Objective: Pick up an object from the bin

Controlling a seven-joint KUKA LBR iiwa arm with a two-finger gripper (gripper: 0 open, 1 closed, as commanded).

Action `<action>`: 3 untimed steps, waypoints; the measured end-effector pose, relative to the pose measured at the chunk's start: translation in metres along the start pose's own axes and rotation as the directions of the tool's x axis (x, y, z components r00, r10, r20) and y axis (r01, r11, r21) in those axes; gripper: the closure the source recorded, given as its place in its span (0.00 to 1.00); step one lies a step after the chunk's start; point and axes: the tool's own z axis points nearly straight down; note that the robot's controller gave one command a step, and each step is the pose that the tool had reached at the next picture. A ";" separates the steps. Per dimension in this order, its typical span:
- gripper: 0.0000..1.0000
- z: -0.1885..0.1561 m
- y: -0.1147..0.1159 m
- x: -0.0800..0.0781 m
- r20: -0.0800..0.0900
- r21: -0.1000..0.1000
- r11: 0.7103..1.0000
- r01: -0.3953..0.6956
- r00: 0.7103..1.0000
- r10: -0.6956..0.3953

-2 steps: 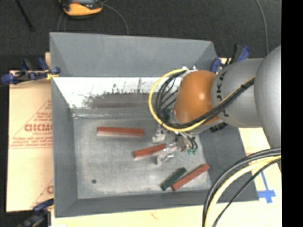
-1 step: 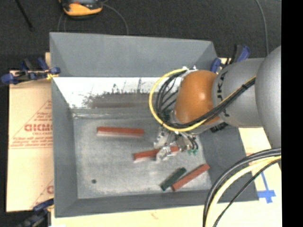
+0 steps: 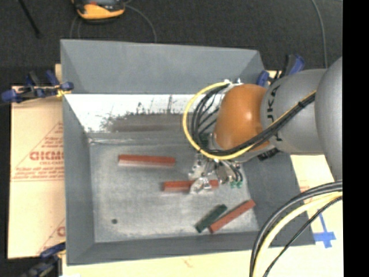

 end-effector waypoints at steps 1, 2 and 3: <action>1.00 -0.018 0.000 -0.001 0.006 -0.001 1.000 -0.001 1.000 0.001; 1.00 -0.031 0.000 -0.001 0.008 -0.001 1.000 -0.001 1.000 0.001; 1.00 -0.042 -0.001 -0.002 0.010 -0.001 1.000 -0.002 1.000 0.002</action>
Offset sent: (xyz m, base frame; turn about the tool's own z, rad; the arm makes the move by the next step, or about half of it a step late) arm -0.0001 0.0001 0.0615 0.0000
